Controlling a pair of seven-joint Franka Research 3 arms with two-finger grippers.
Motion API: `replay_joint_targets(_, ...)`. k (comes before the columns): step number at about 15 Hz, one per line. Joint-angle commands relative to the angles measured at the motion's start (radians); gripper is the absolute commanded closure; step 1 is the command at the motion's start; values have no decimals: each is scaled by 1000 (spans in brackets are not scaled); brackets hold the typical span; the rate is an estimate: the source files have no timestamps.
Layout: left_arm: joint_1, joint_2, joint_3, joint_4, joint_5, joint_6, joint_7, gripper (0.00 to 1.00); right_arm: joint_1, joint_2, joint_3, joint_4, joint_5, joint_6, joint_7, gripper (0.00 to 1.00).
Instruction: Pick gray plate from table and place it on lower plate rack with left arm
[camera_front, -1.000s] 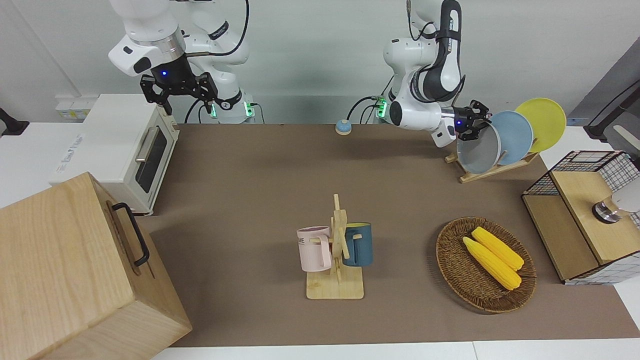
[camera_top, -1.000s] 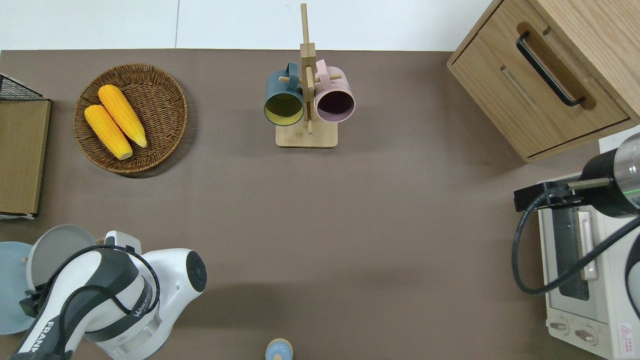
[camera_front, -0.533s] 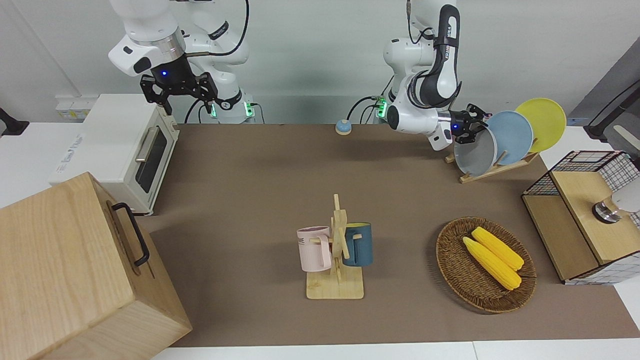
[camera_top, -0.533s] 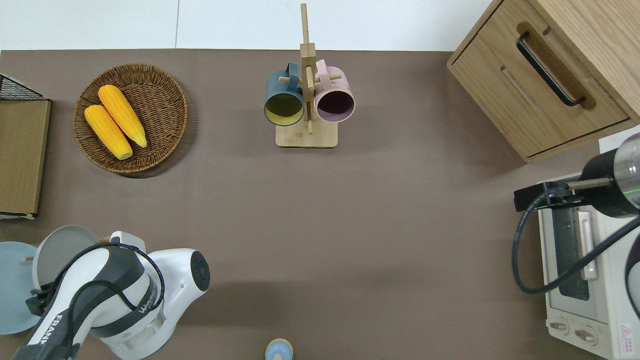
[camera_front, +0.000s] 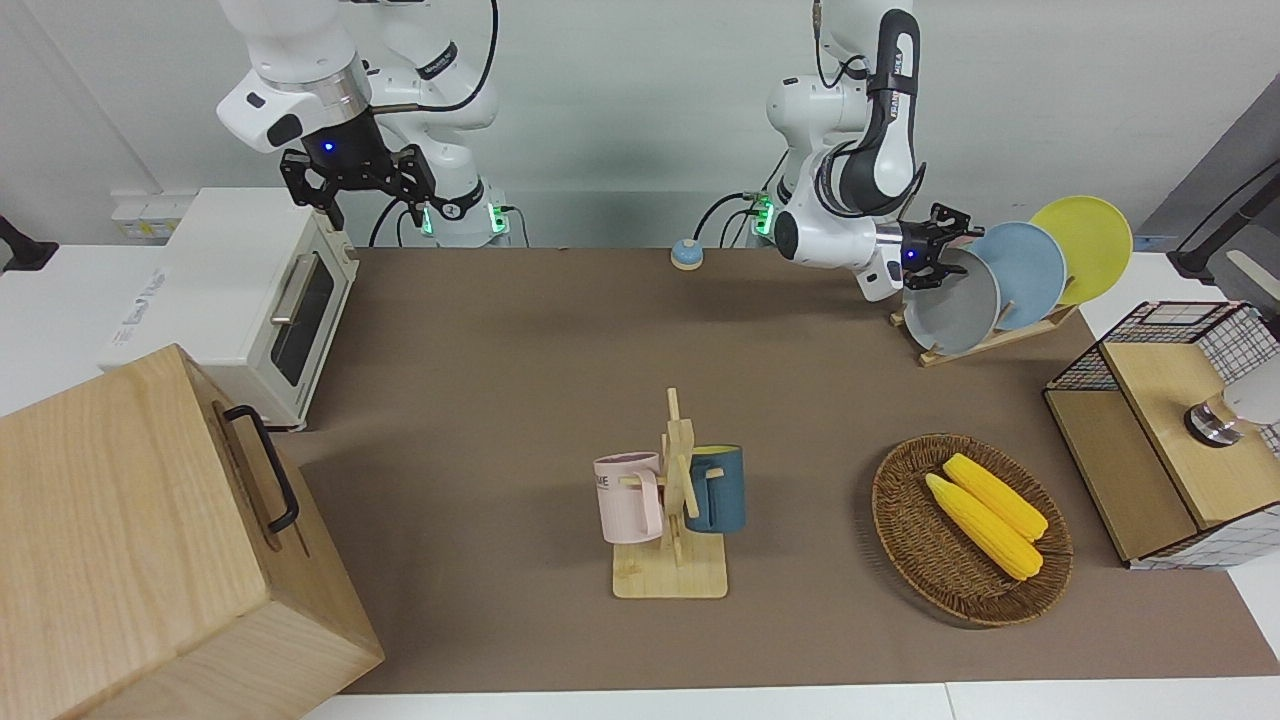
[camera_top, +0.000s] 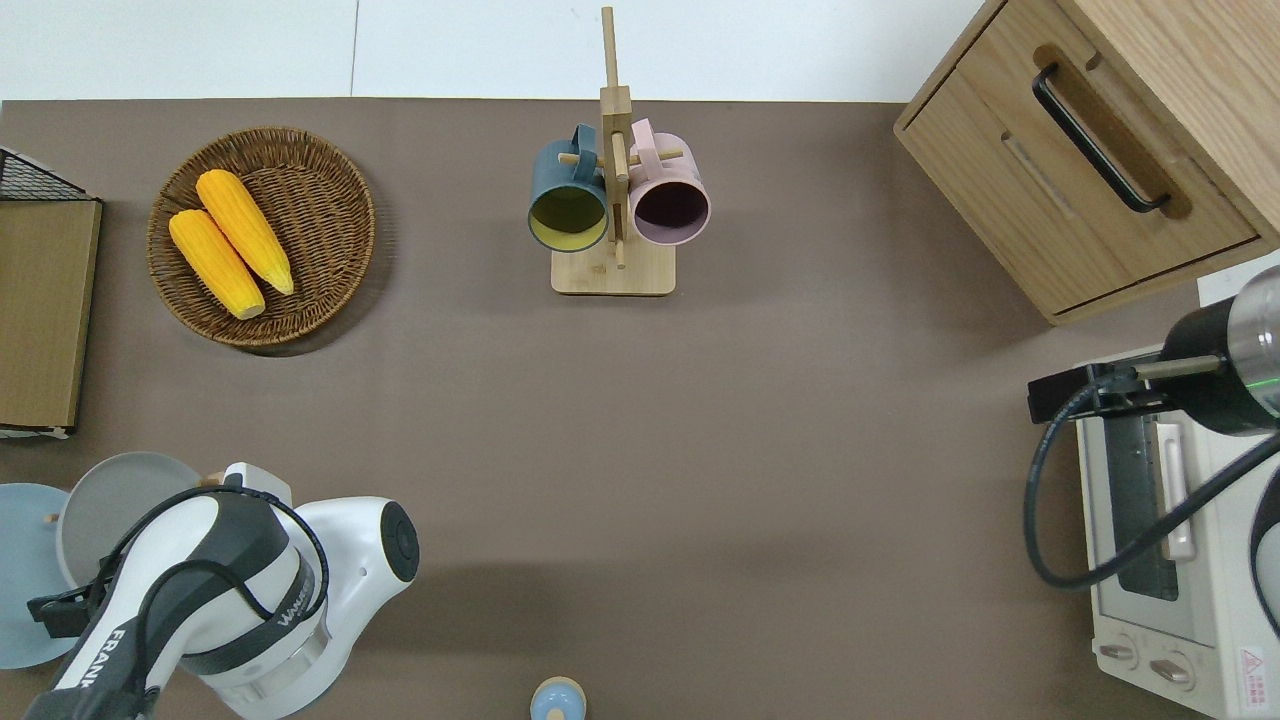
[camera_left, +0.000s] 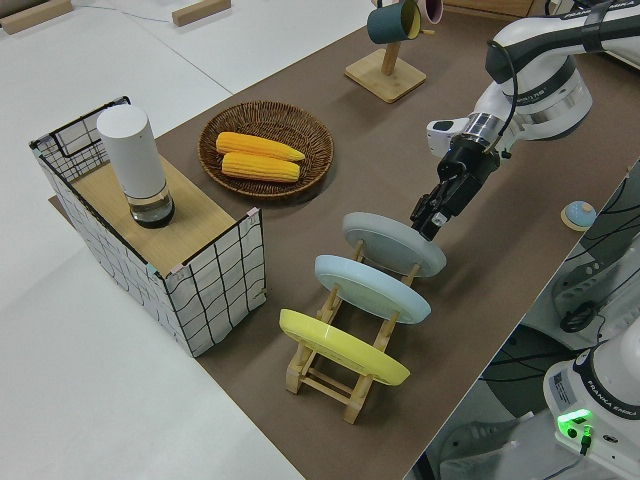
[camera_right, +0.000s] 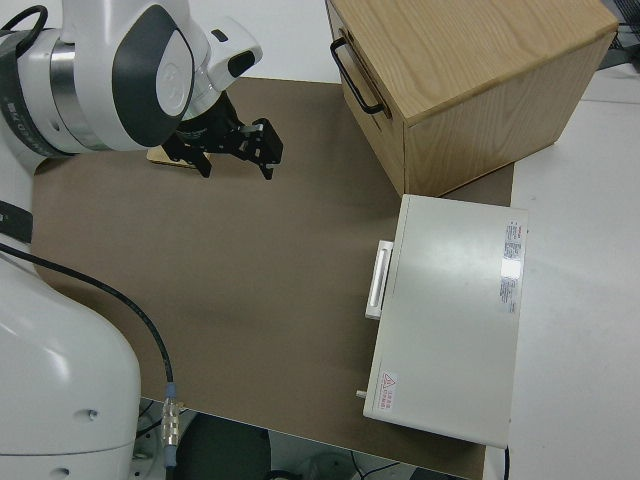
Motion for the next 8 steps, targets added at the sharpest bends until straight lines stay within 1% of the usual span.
replay_joint_targets(1,-10,-1,6,5,19,-25,30,5,-7,-2,5,6,7,-14,0,13)
replay_joint_targets(4,-11,0,6,40,18,-26,48,5,-7,-2,7,6,7,-14,-1,13)
replay_joint_targets(8,-10,-4,8,175,-37,-34,183,5,-7,-2,5,6,7,-14,0,11)
